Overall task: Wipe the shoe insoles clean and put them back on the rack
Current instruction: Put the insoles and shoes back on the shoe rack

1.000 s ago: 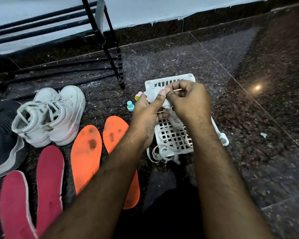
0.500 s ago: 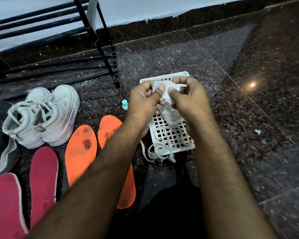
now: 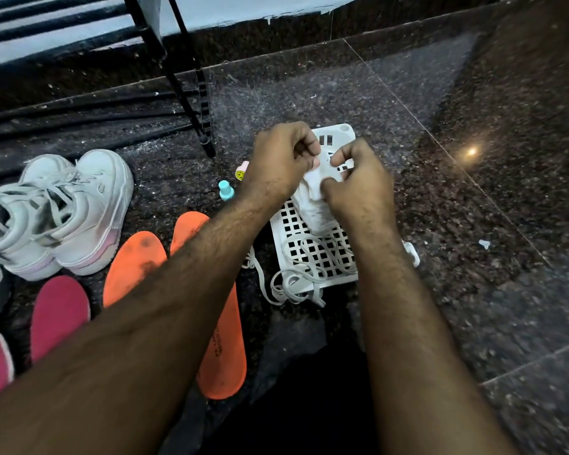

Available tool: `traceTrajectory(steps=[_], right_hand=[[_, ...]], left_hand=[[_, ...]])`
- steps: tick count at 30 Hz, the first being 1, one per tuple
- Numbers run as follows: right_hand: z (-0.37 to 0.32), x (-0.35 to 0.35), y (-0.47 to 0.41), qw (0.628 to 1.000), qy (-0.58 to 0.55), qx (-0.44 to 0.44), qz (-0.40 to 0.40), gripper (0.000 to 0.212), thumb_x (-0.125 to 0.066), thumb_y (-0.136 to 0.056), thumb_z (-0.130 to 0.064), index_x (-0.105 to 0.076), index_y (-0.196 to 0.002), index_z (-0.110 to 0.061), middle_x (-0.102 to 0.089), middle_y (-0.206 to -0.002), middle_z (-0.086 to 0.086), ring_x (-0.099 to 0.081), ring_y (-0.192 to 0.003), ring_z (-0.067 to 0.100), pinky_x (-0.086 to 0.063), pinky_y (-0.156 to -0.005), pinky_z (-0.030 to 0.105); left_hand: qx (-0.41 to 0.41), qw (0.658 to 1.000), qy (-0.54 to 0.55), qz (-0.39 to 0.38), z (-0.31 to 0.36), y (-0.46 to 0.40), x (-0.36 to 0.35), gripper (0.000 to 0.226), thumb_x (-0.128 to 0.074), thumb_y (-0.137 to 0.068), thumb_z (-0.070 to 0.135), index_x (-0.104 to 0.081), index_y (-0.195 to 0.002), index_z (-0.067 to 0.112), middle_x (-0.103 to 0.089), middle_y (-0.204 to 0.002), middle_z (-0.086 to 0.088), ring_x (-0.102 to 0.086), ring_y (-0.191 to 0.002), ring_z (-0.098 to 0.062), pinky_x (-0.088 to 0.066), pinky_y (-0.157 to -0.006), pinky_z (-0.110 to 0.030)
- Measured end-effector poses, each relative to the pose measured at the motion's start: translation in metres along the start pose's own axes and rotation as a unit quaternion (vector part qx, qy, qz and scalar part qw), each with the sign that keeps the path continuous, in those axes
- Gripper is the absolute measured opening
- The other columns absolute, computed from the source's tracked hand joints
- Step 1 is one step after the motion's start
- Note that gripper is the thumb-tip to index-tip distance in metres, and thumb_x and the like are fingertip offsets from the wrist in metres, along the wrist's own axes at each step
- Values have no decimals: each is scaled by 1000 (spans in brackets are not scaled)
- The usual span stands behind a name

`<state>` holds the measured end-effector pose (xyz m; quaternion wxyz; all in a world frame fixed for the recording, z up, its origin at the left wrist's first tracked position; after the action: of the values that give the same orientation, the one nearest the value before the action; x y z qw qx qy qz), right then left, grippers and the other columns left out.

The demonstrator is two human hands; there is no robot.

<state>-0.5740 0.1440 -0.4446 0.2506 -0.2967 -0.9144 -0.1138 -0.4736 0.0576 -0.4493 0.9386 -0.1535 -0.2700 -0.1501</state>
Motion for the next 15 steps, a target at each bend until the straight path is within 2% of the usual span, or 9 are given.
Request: traceTrajectory(steps=[3,6,11,15], right_hand=[[2,-3,-2,999,46,-24,-9,20,-65,-84,-6,-59,-89,-24,-62,-80,-8,-65,-79,18,-53,-66,31],[5,-4,-2,995,80,-58,-11,17,-67,-85,-13,-58,-86,-27,-62,-86,-10,-64,-86,18,-45,-68,28],[8,-5,-3,989,124,-77,-12,12,-68,-86,-20,-61,-86,-29,-65,-98,-3,-61,-92,21,-40,-72,28],[8,-4,-3,988,136,-77,-8,13,-69,-87,-19,-62,-87,-30,-65,-102,-2,-60,-92,21,-38,-72,28]], left_hand=[[-19,998,-53,-26,-5,2,-5,15,-74,-77,-1,-71,-81,13,-69,-75,3,-56,-63,-1,-55,-71,-27],[-13,995,-97,-29,-11,3,-11,16,-75,-78,6,-71,-79,21,-67,-75,9,-53,-62,3,-54,-72,-31],[-24,985,-172,-22,-15,10,-15,7,-74,-85,16,-75,-87,23,-59,-97,5,-54,-97,-11,-49,-83,-34],[-34,982,-177,-49,-16,11,-13,12,-70,-89,13,-77,-93,21,-59,-96,6,-58,-94,-13,-52,-87,-40]])
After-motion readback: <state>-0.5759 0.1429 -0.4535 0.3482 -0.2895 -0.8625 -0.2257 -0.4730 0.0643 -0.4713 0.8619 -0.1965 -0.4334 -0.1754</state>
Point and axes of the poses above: each hand's wrist, its own y-axis away from the middle knuckle, its own x-axis out of the back of the hand, z = x × y, the point moved 1 cm from there along -y, towards the middle knuckle
